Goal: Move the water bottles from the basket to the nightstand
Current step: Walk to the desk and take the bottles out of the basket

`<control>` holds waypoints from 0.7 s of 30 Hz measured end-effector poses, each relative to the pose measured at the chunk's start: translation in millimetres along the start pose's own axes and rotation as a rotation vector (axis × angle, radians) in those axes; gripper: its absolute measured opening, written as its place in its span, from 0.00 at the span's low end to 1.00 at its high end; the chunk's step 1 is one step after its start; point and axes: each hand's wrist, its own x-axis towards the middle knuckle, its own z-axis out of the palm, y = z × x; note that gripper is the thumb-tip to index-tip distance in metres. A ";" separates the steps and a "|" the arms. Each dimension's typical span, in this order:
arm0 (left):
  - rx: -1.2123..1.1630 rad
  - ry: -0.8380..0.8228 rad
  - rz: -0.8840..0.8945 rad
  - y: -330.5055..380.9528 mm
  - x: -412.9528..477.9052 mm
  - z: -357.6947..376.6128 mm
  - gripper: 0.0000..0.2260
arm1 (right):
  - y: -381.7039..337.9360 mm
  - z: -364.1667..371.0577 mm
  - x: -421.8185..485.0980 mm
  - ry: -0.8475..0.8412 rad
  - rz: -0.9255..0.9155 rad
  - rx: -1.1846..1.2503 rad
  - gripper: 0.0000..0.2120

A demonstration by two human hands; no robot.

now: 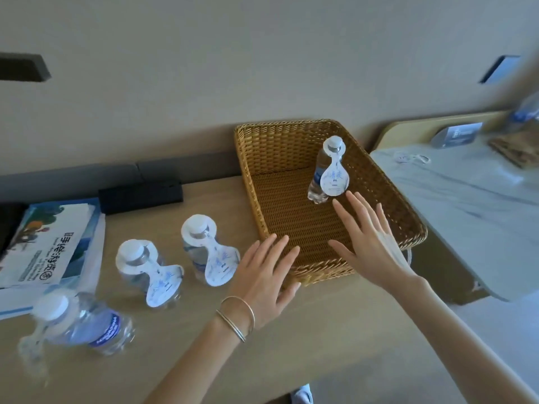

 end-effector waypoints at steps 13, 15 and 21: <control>0.202 -0.137 -0.385 -46.1 131.6 23.8 0.36 | 115.4 46.4 159.7 -0.008 -0.106 0.077 0.34; 0.224 -0.140 -0.417 -49.1 134.7 30.5 0.36 | 124.4 61.8 180.8 -0.052 -0.077 0.120 0.35; 0.255 -0.132 -0.396 -47.9 133.3 33.0 0.31 | 129.4 91.9 217.0 -0.062 -0.046 0.325 0.39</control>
